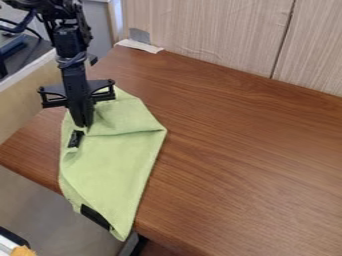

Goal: Take and unfold the green cloth

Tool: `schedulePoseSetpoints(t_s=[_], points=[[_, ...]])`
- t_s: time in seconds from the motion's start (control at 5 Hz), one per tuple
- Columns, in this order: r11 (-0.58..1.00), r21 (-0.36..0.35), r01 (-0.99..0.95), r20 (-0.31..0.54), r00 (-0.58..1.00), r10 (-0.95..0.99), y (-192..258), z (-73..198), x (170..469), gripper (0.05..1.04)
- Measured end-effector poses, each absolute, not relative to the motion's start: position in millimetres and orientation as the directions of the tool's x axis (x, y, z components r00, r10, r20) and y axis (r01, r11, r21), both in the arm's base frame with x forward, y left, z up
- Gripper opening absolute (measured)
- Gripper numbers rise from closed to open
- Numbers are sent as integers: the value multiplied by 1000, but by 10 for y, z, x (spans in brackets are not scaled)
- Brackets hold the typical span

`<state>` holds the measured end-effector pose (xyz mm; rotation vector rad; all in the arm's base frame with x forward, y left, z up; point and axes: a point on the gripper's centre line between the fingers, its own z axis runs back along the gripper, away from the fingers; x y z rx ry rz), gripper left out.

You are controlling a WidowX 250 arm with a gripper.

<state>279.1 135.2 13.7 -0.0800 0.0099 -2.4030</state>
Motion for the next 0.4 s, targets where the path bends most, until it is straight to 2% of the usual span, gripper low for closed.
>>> schedulePoseSetpoints(t_s=[0.4], points=[[-750, 7, 662, 41, -749, -661, 1220, 359, 2839, 57]])
